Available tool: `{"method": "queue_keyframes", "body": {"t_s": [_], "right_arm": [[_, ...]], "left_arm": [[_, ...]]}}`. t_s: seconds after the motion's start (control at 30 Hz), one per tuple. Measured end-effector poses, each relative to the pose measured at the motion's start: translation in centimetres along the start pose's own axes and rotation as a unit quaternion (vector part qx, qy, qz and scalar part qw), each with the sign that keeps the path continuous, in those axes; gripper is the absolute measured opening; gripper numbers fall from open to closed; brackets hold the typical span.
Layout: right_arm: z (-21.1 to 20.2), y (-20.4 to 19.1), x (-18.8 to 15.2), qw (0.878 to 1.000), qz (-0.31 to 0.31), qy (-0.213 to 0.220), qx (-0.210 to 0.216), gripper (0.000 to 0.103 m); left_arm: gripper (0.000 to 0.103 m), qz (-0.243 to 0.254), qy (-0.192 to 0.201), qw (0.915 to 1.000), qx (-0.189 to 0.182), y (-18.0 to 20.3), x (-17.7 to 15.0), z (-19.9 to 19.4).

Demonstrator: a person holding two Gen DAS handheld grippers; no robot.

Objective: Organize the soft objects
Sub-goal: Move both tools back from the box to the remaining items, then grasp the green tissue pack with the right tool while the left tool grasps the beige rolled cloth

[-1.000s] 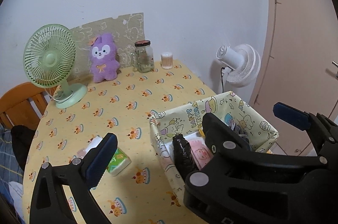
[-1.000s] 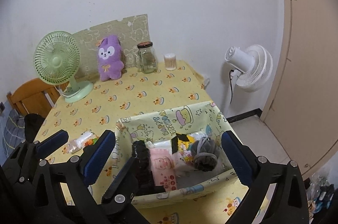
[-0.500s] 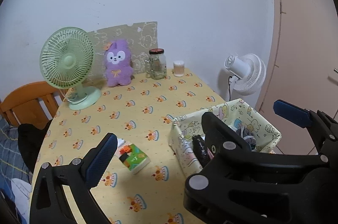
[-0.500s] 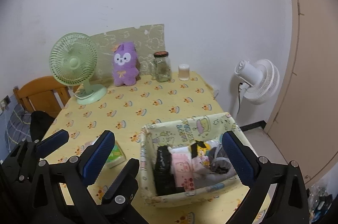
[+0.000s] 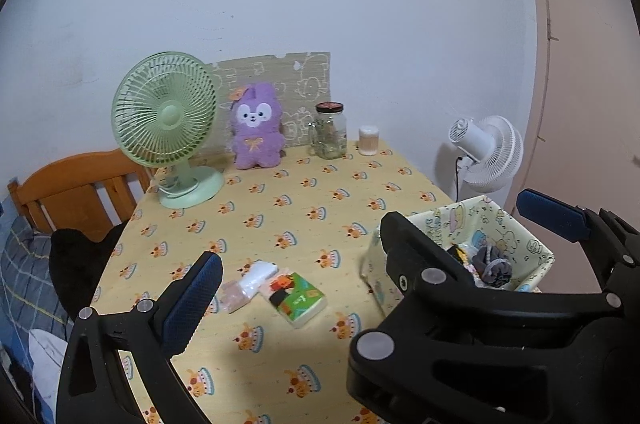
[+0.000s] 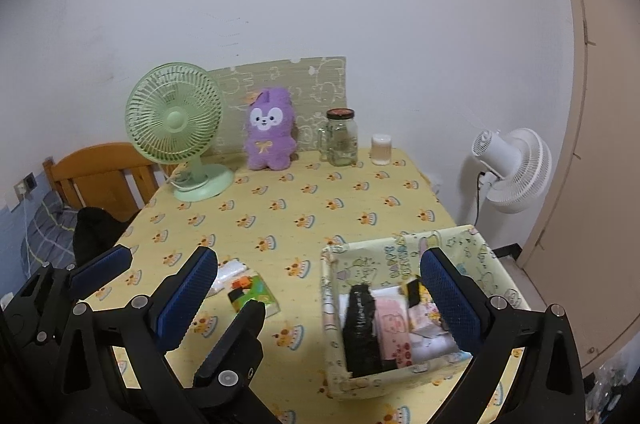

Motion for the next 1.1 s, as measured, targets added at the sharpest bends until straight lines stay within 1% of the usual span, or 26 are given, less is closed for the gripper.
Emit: {"method": "queue_keyframes", "body": {"t_s": [0.07, 0.2, 0.57, 0.9, 1.1], "right_arm": [[0.0, -0.7, -0.1, 1.0, -0.008, 0.006, 0.003, 0.103], [0.6, -1.9, -0.4, 1.0, -0.013, 0.004, 0.013, 0.103], [3.3, -4.6, -1.9, 0.998, -0.023, -0.028, 0.044, 0.102], [6.2, -6.7, -3.7, 0.996, -0.034, -0.063, 0.058, 0.101], [8.1, -7.8, -4.4, 0.993, -0.04, -0.079, 0.073, 0.097]], "left_arm": [[0.103, -0.005, 0.004, 1.0, 0.003, -0.6, -0.3, -0.1], [0.103, -0.01, 0.001, 0.9999, 0.012, -1.7, -0.8, 0.0], [0.102, -0.025, -0.028, 0.999, 0.026, -4.4, -2.7, 1.5], [0.101, -0.042, -0.059, 0.9968, 0.034, -6.5, -4.8, 3.6], [0.101, -0.045, -0.072, 0.9956, 0.039, -7.8, -5.7, 4.8]]}}
Point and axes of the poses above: each gripper's, at about its wrist camera, not at the fingertips, and z roughly the way its jaws point, y to its right, x to its top, the point moved 1 cm from there along z, roughly the way its jaws point, and after that the axes turned 3 degrees about -x, right-handed, at the moved point
